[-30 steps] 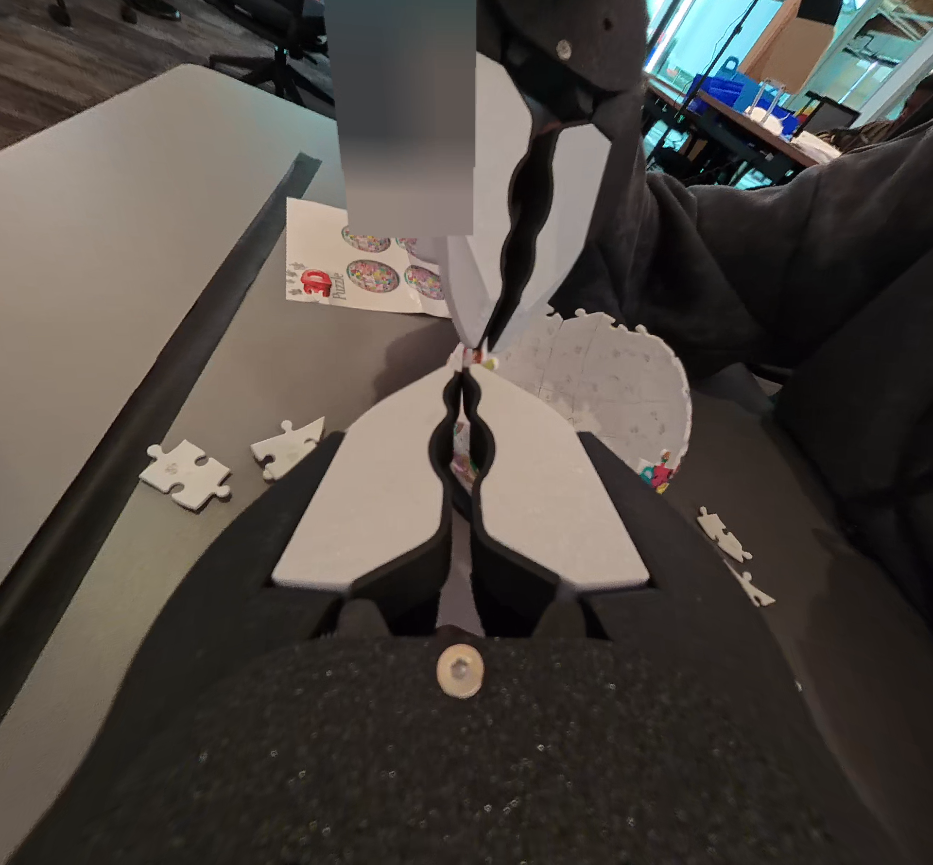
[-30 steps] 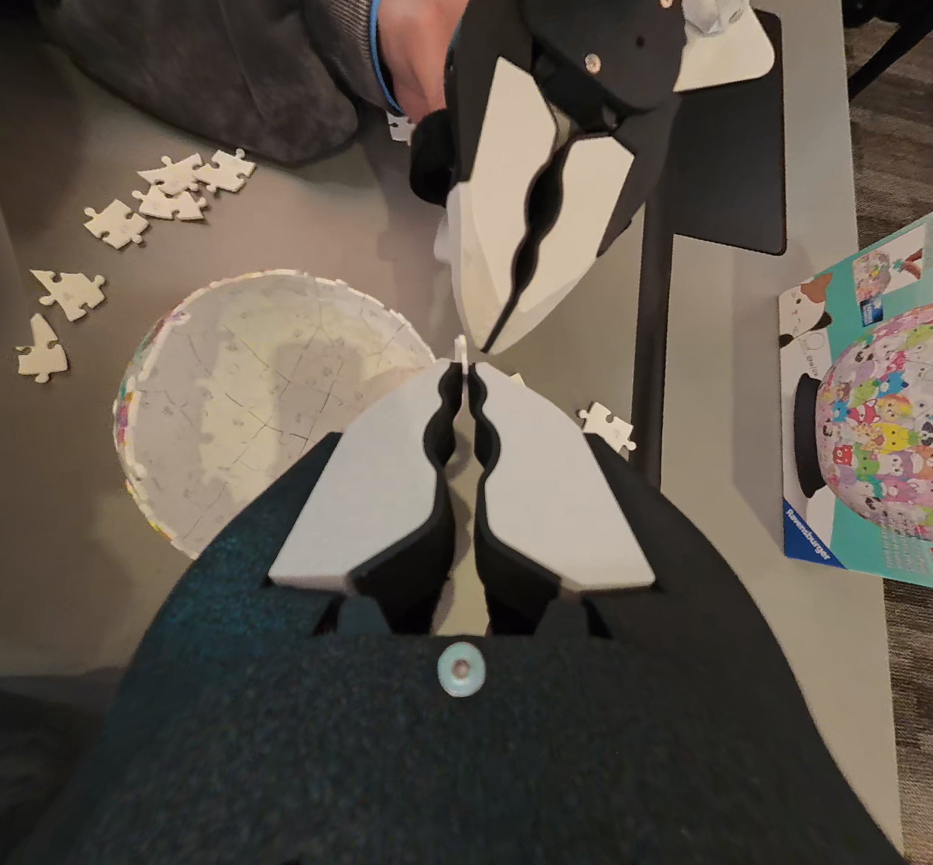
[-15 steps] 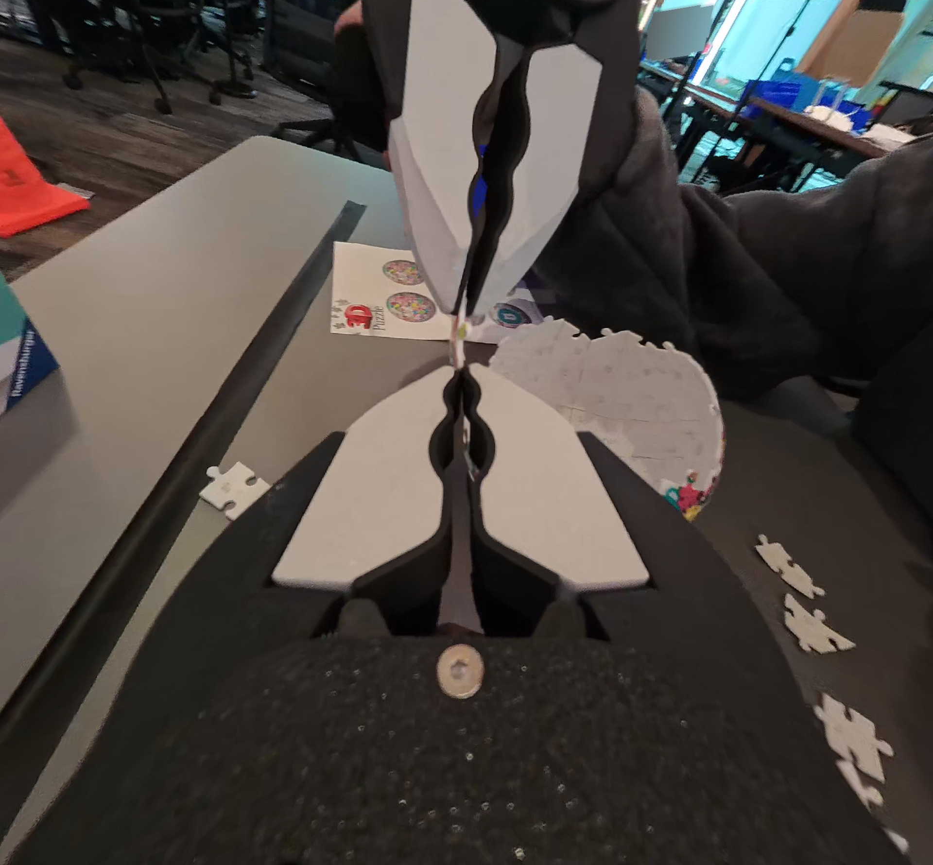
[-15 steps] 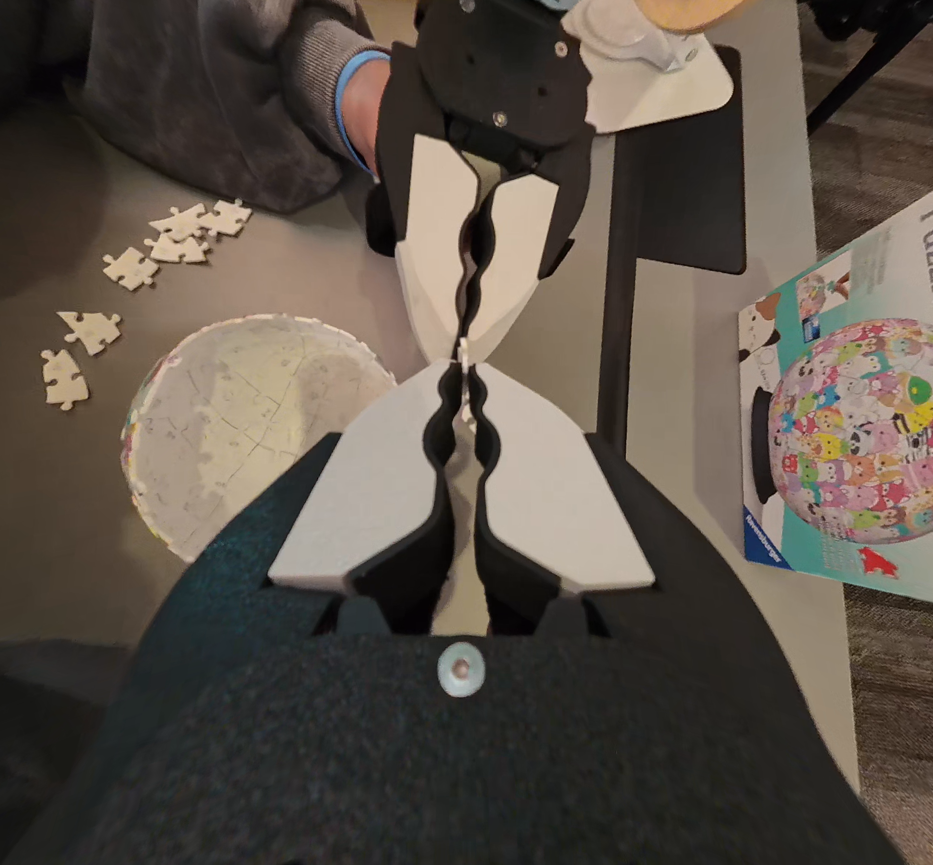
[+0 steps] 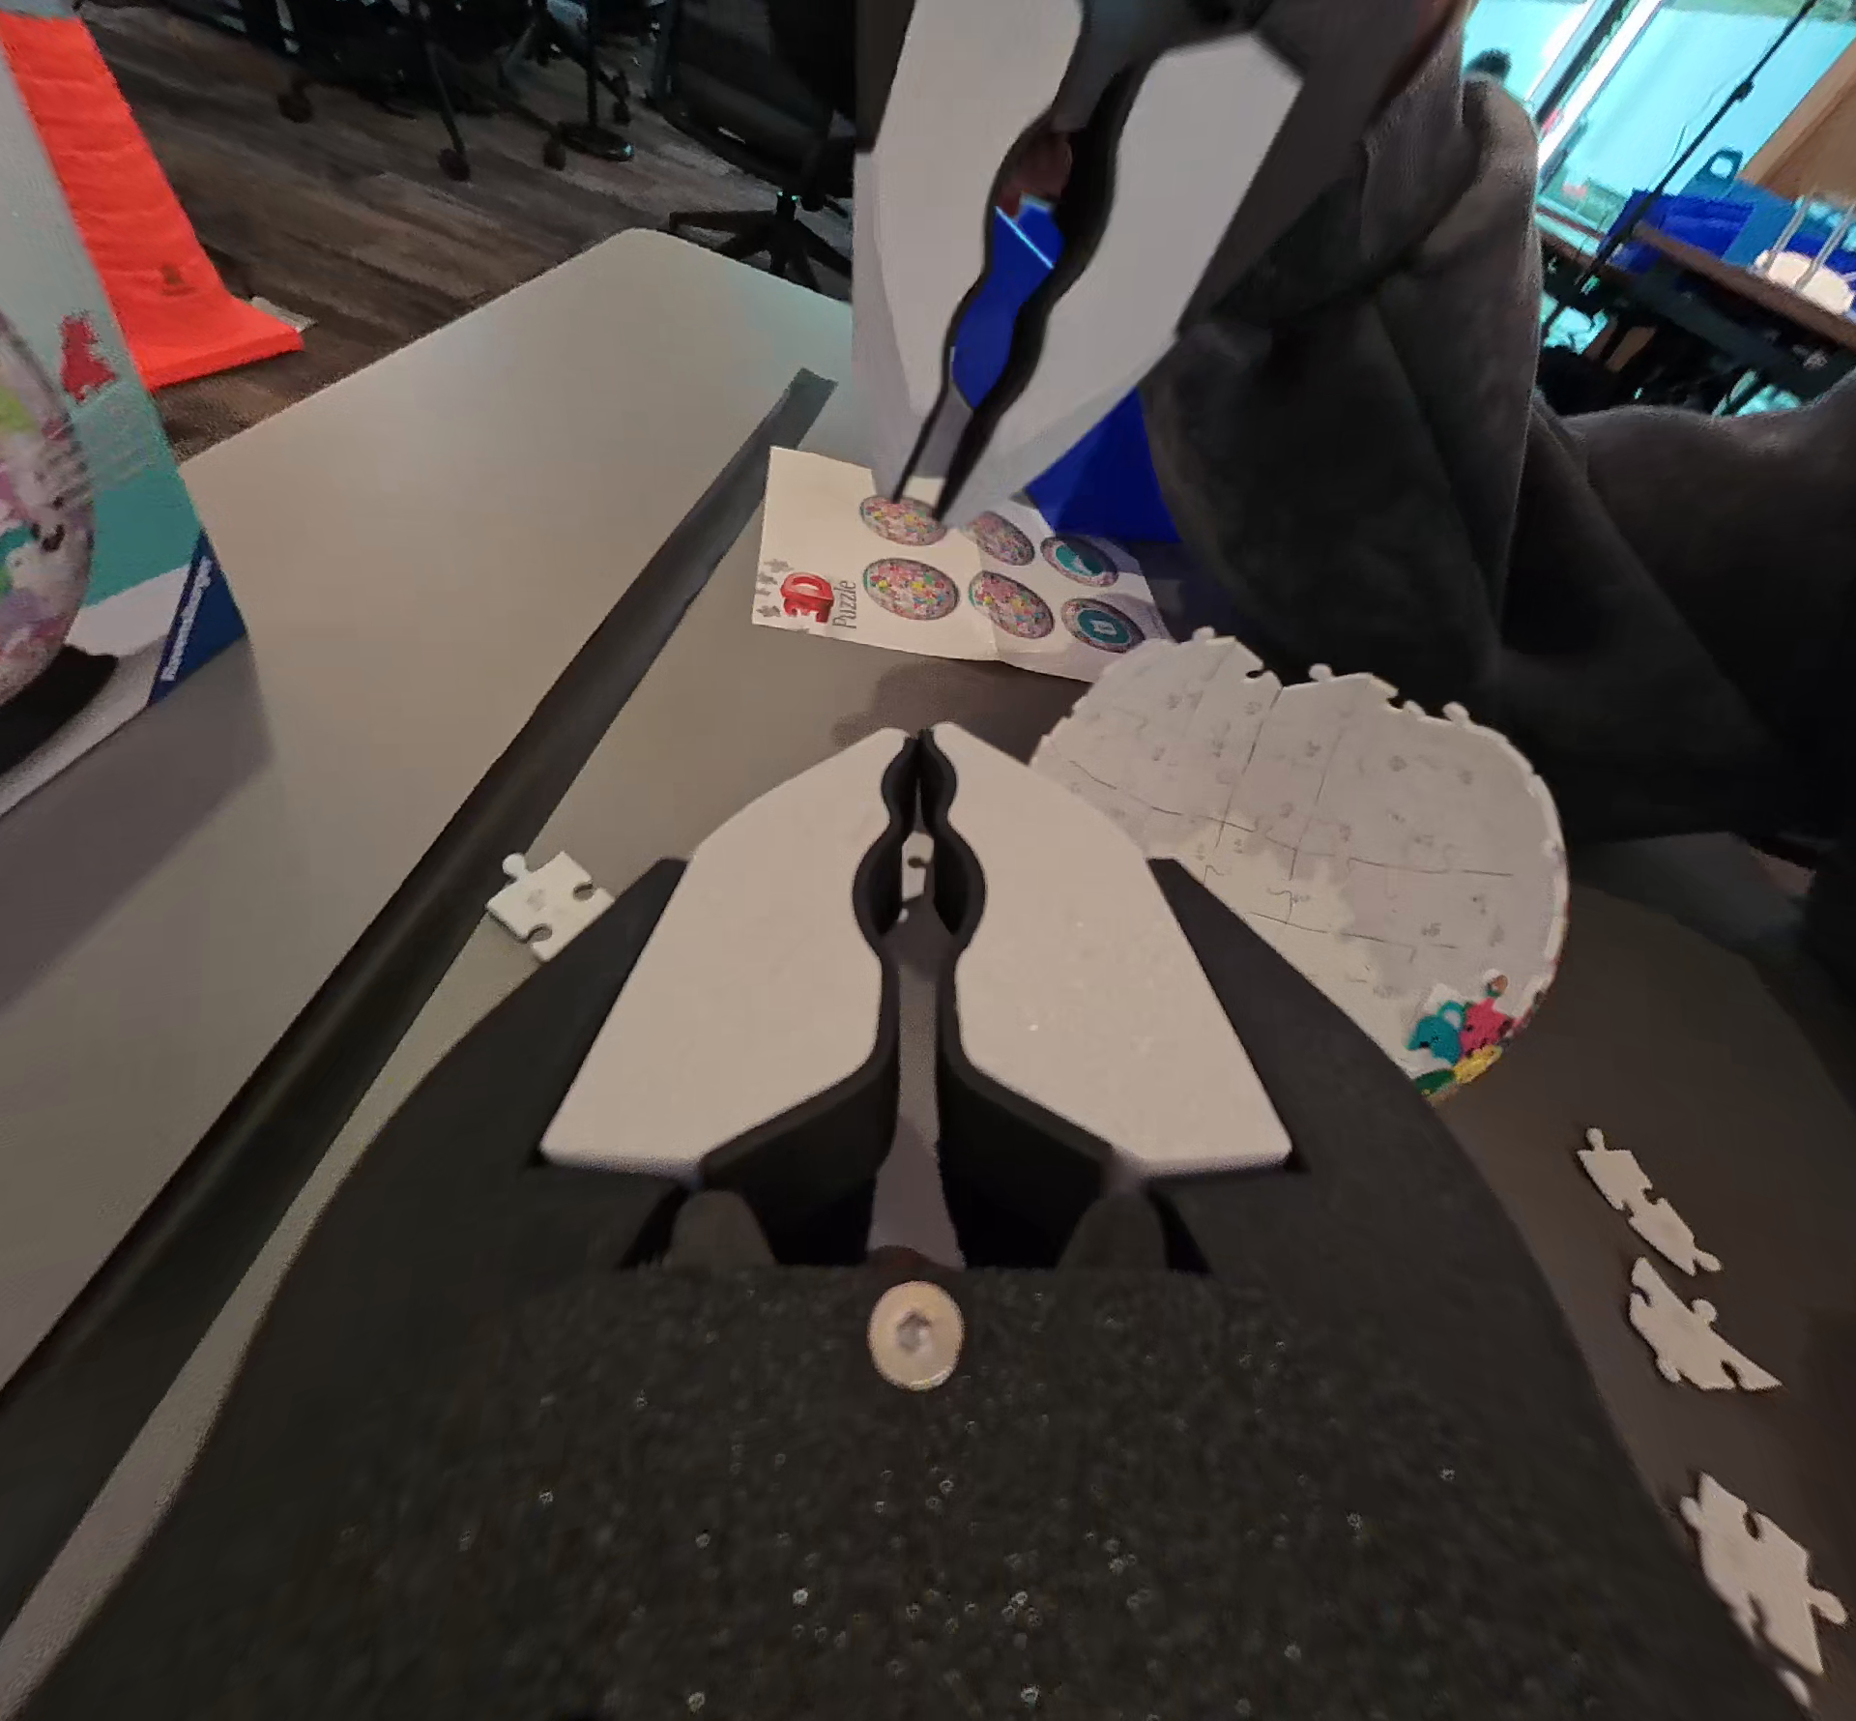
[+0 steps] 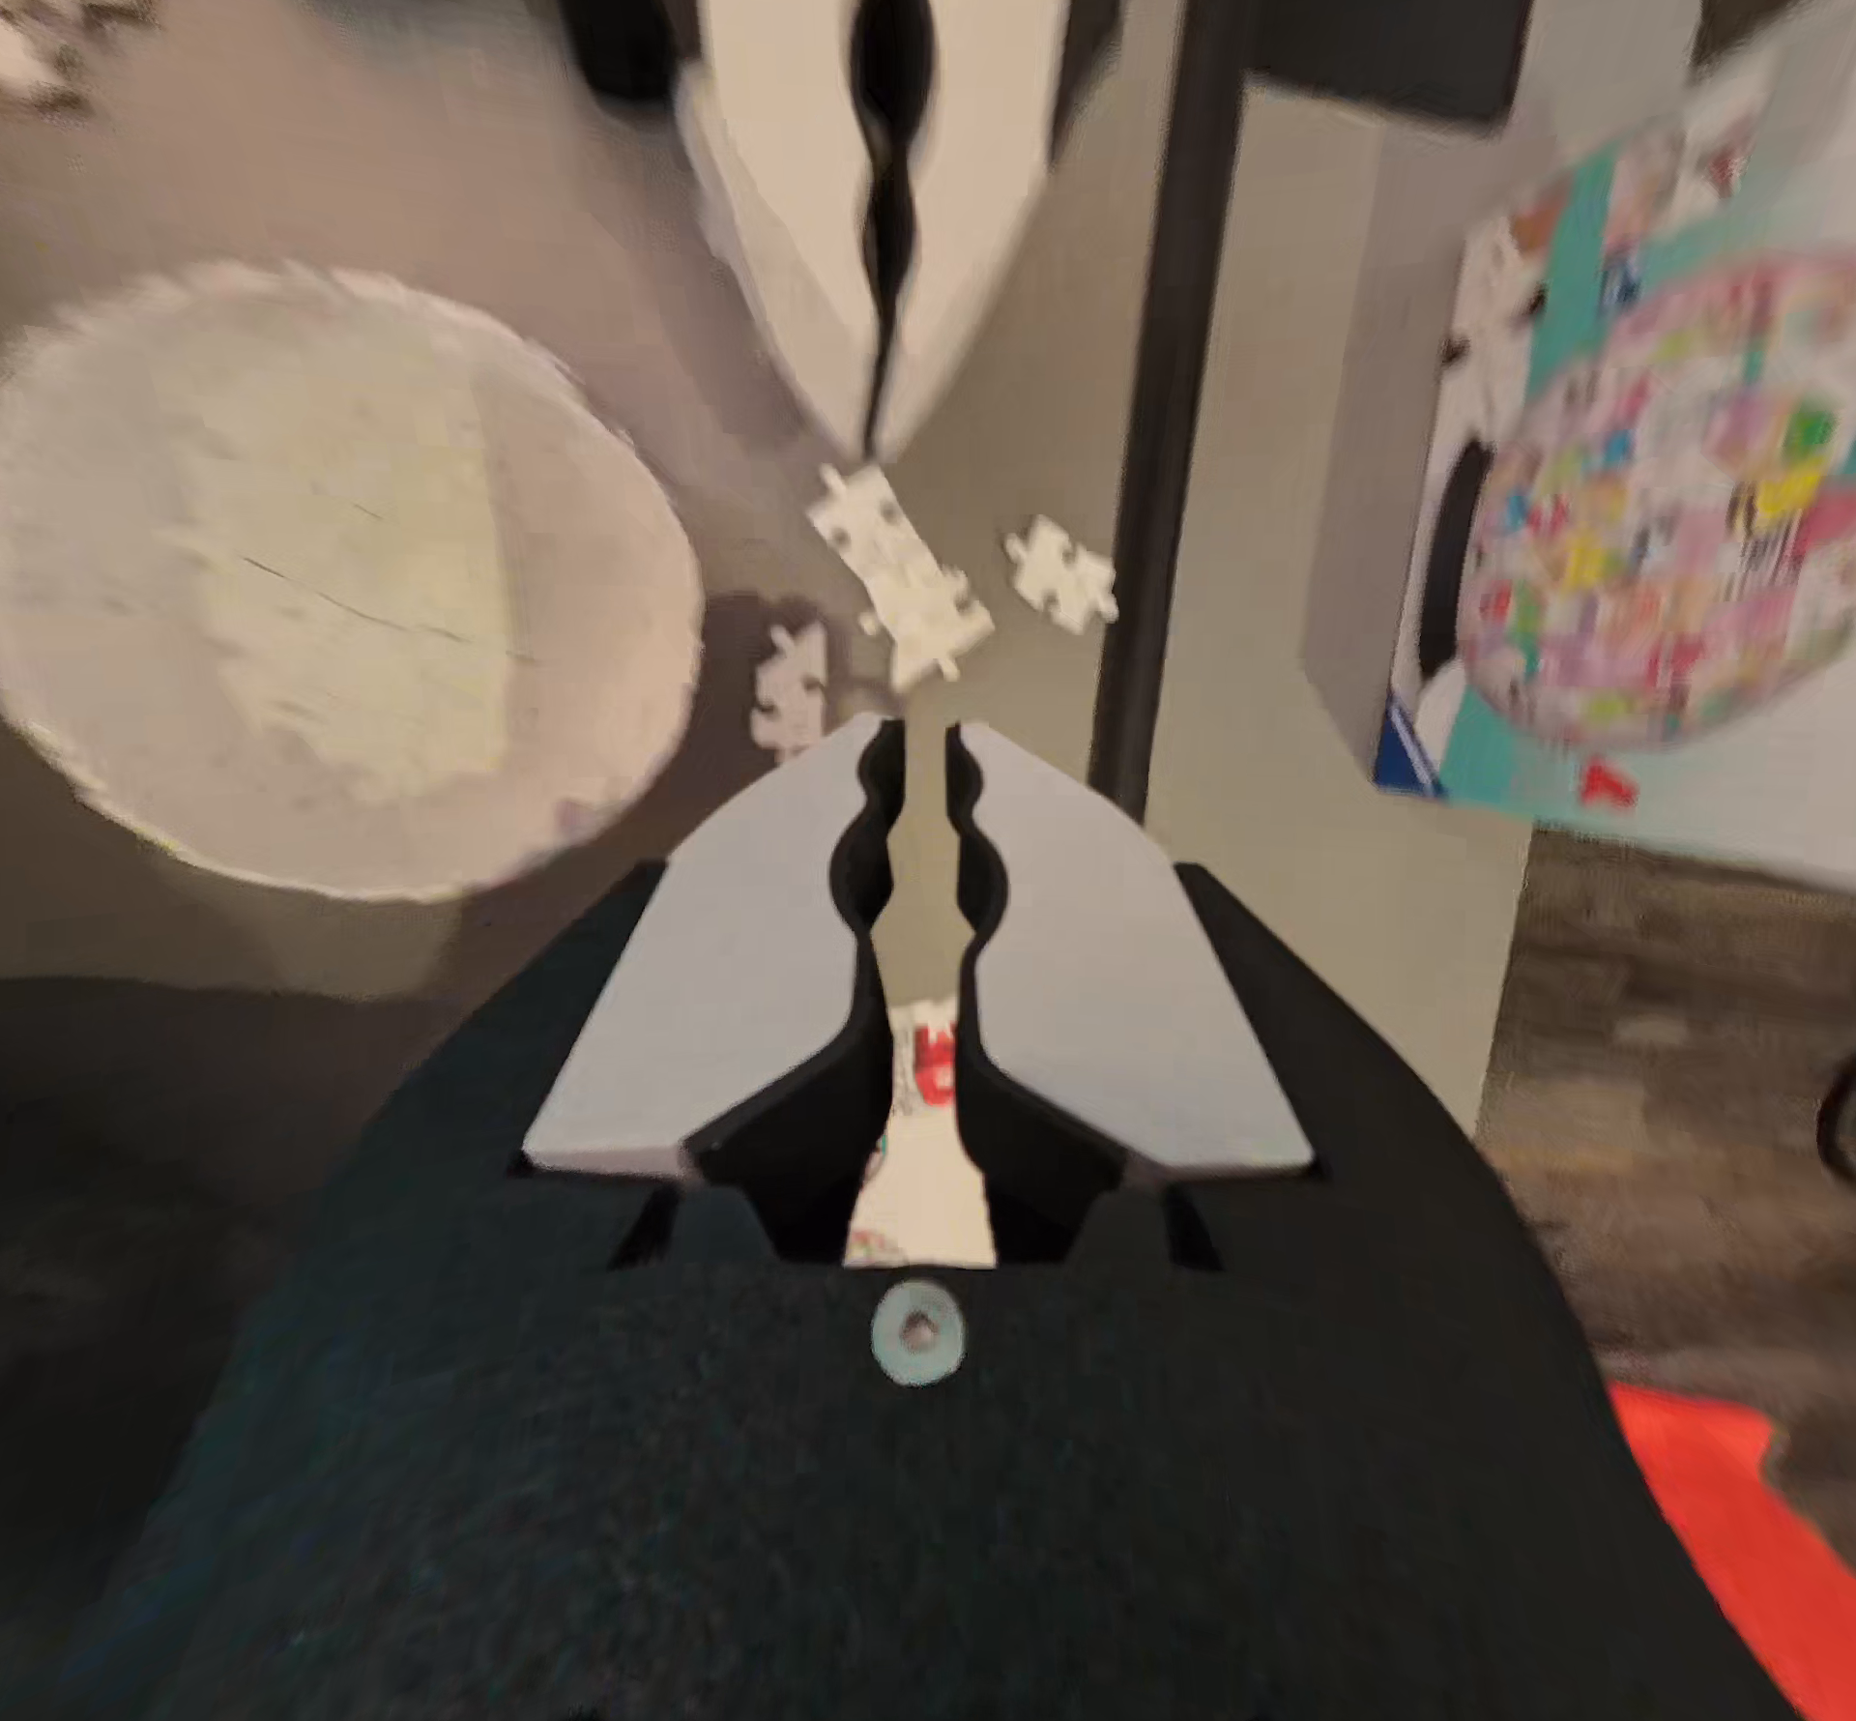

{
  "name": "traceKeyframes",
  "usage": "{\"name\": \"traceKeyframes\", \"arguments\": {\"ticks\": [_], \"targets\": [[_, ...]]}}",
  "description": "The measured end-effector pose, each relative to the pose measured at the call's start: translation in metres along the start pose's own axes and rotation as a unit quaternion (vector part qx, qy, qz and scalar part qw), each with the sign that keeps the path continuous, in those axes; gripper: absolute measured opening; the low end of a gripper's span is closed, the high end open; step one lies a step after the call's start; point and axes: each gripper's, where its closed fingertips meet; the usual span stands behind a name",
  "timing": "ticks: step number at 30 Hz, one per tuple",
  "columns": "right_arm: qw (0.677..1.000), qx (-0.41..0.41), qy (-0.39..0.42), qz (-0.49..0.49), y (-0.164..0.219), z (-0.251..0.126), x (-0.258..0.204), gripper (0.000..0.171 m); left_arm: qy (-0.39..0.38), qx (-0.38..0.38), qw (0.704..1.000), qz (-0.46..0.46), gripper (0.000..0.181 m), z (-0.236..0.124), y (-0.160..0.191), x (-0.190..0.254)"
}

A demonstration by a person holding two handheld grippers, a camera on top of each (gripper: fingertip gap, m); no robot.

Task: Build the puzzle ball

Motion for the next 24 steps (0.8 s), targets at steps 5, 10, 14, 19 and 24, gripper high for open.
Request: {"name": "traceKeyframes", "arguments": {"ticks": [5, 10, 14, 19, 24], "targets": [[0.994, -0.044, -0.037, 0.094, 0.080, 0.024, 0.000, 0.031, -0.013, 0.033, 0.998, -0.049, 0.021, -0.004, 0.012, -0.021], [0.993, 0.031, -0.108, 0.025, 0.068, 0.055, -0.036, 0.042, -0.010, 0.069, 0.994, -0.083, 0.021, -0.008, 0.011, -0.028], [0.993, 0.033, -0.109, -0.037, 0.058, 0.072, -0.043, 0.037, -0.009, 0.076, 0.994, -0.080, 0.020, -0.011, 0.009, -0.029], [0.990, 0.067, -0.113, -0.056, 0.046, 0.086, -0.044, 0.043, -0.001, 0.079, 0.994, -0.079, 0.018, -0.012, 0.009, -0.027], [0.991, 0.048, -0.114, -0.055, 0.051, 0.101, -0.046, 0.045, 0.006, 0.073, 0.994, -0.080, 0.017, -0.011, 0.010, -0.025]]}}
Point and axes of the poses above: each gripper's, where its closed fingertips meet, z out along the fingers, y out of its underside, x = y × z across the jaws, and after that the axes turned 6 degrees about x, right-handed
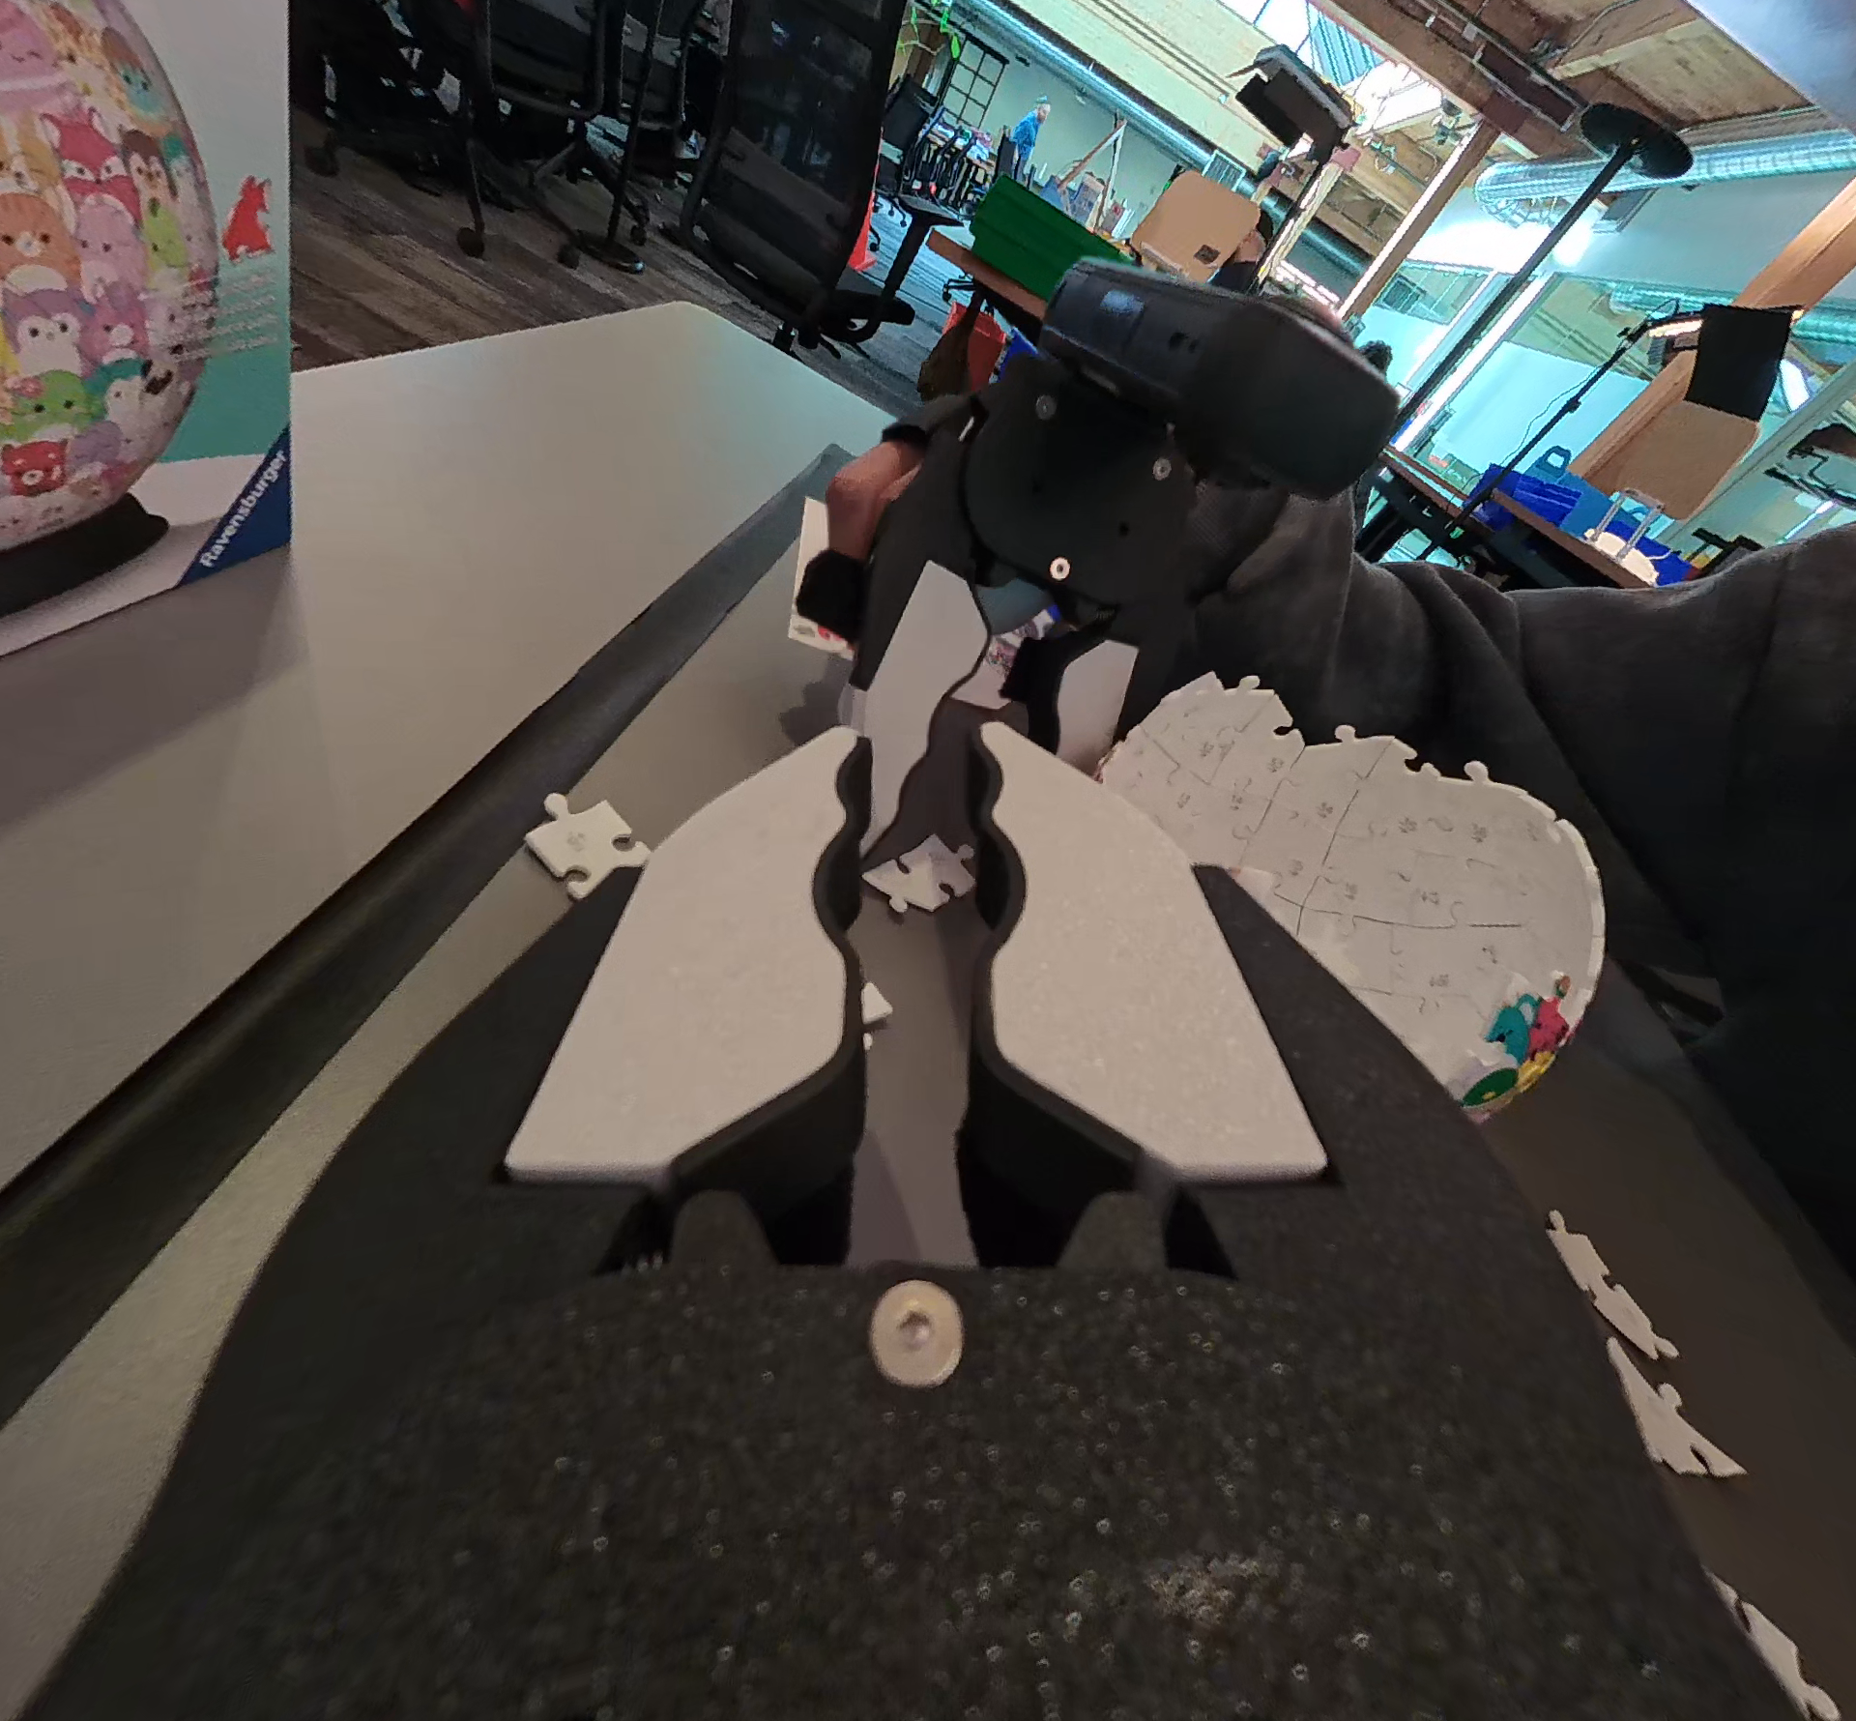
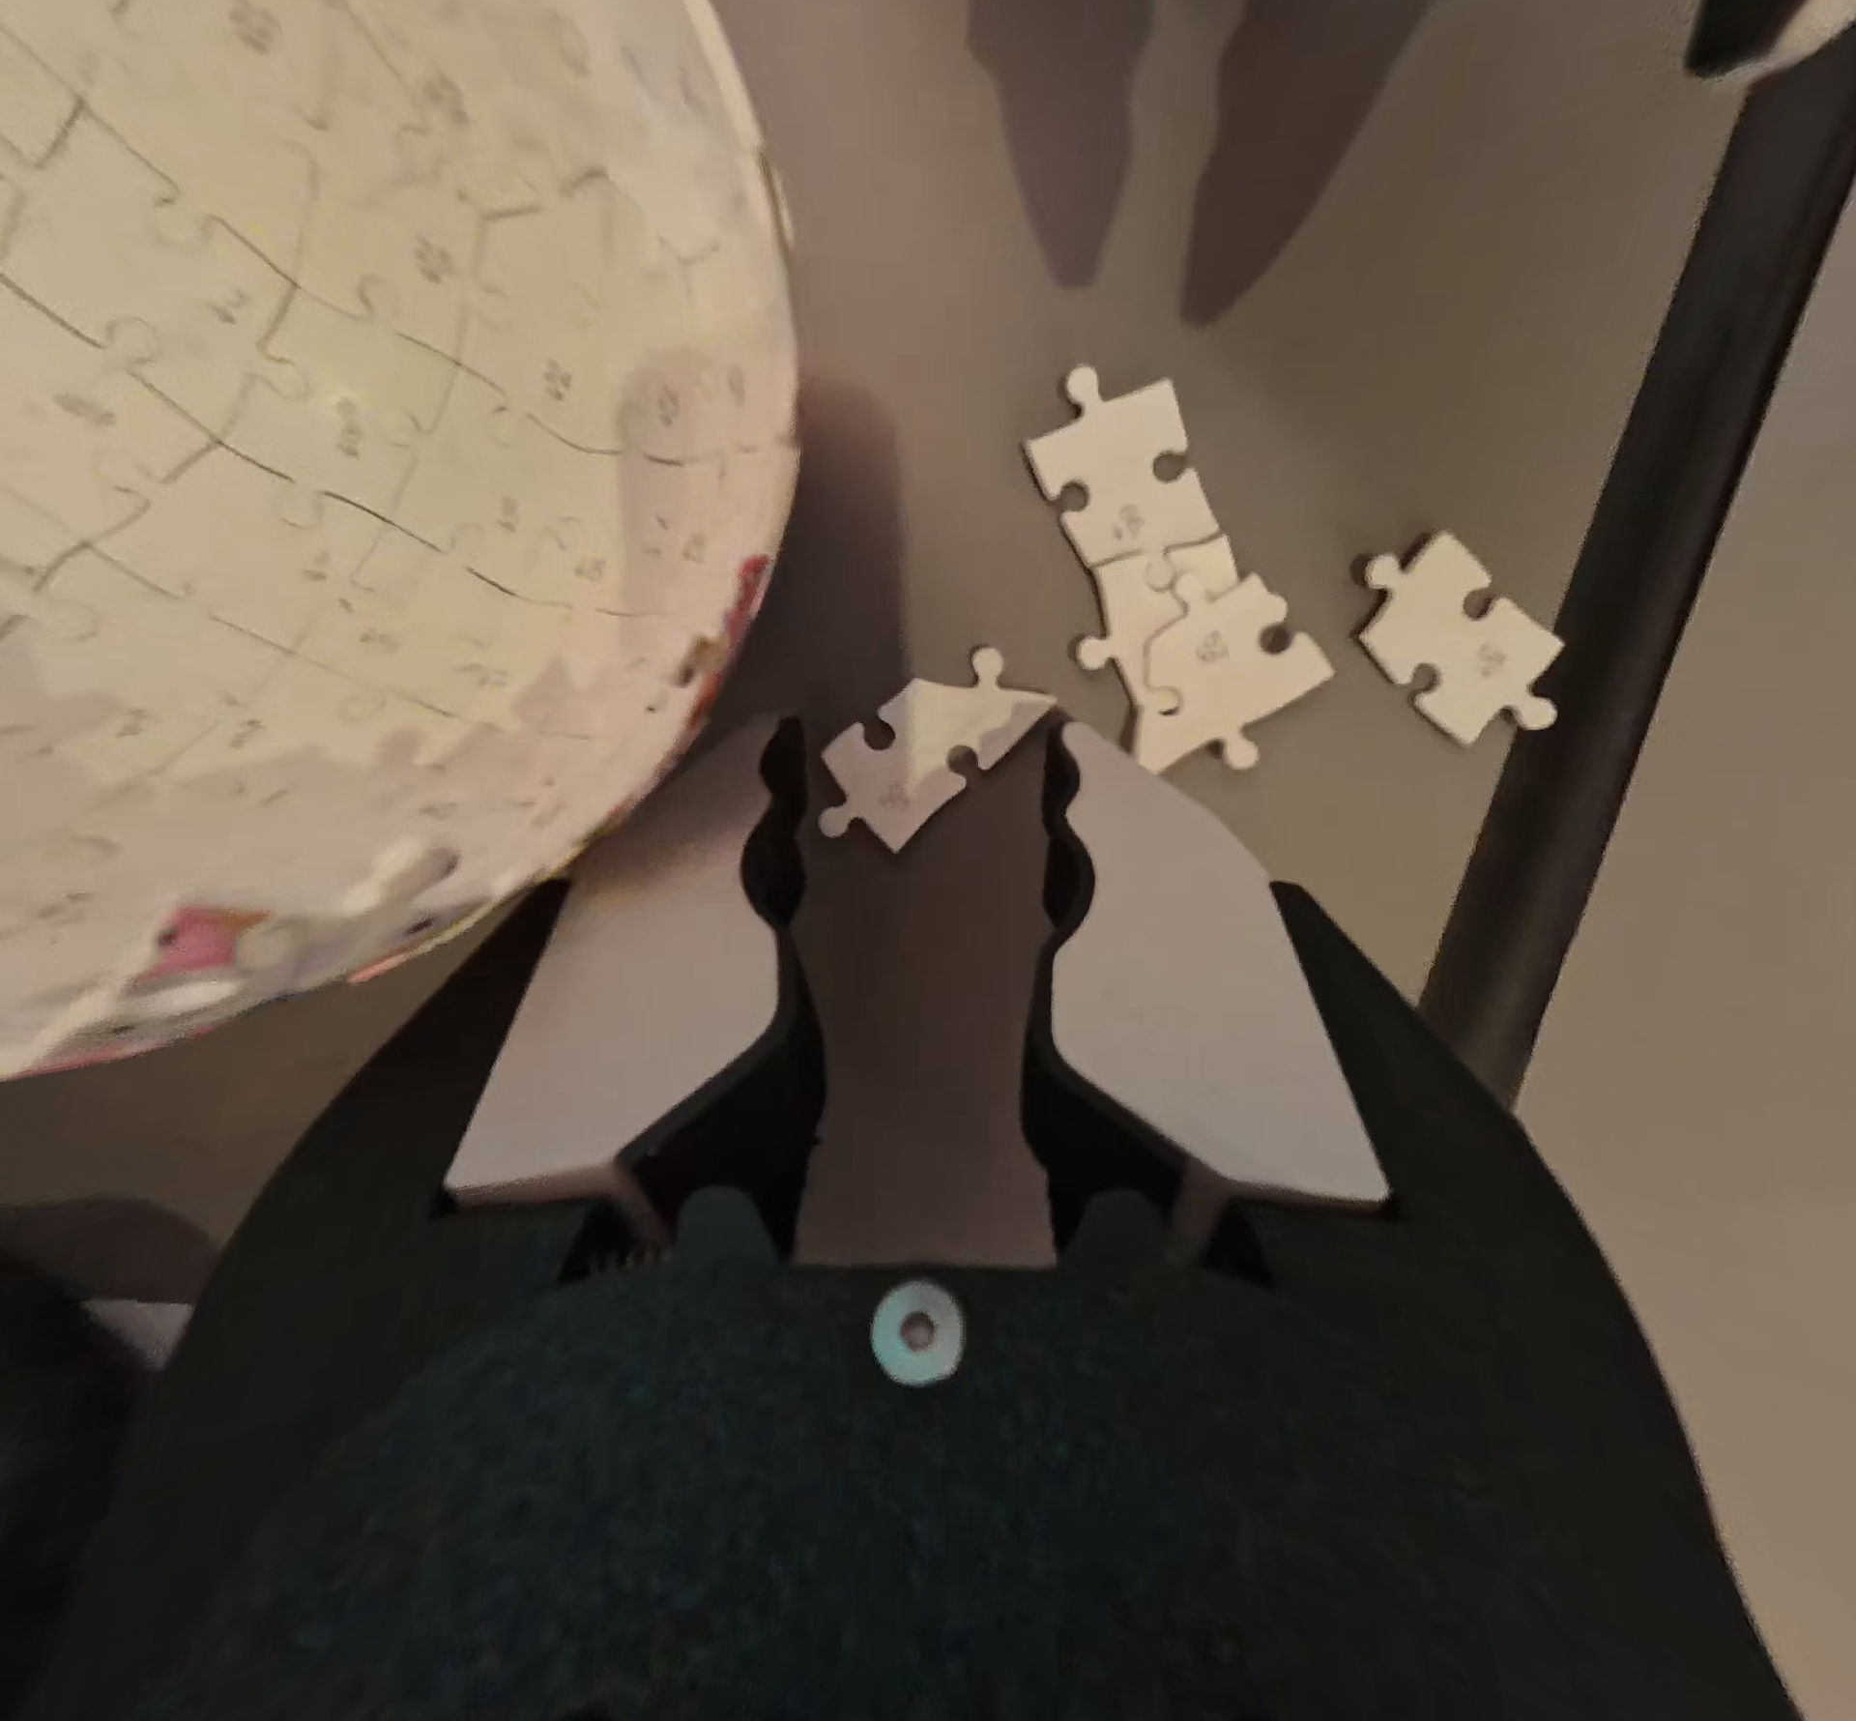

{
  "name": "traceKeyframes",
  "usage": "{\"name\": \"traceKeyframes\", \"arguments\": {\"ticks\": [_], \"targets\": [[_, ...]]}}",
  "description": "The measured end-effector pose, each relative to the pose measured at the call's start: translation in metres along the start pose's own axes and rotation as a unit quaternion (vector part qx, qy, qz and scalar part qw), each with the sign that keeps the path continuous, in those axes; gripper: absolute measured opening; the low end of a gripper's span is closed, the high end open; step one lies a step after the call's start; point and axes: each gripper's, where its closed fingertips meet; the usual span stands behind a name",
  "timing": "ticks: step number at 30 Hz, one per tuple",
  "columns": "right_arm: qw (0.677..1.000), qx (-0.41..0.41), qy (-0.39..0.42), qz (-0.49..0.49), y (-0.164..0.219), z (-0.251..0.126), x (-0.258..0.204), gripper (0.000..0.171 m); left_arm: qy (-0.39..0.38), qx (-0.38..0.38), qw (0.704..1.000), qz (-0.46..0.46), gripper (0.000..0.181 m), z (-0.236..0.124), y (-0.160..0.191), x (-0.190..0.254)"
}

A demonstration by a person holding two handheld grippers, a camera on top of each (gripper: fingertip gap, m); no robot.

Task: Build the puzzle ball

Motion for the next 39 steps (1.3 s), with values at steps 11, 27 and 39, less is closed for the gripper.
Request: {"name": "traceKeyframes", "arguments": {"ticks": [11, 27, 39], "targets": [[0.998, -0.058, 0.038, -0.006, 0.015, -0.012, 0.014, 0.023, -0.016, -0.026, 0.999, 0.019, 0.012, 0.007, 0.006, -0.002], [0.969, 0.008, 0.216, -0.118, -0.076, -0.076, 0.039, 0.023, 0.082, -0.058, 0.990, -0.101, 0.027, 0.035, -0.002, 0.026], [0.972, 0.066, 0.206, -0.086, -0.077, -0.073, 0.035, 0.011, 0.112, -0.026, 0.989, -0.094, 0.000, 0.028, -0.012, 0.034]]}}
Point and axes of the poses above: each gripper's, where its closed fingertips meet, z out along the fingers, y out of its underside, x = y × z across the jaws, and after that the axes turned 6 degrees about x, right-handed
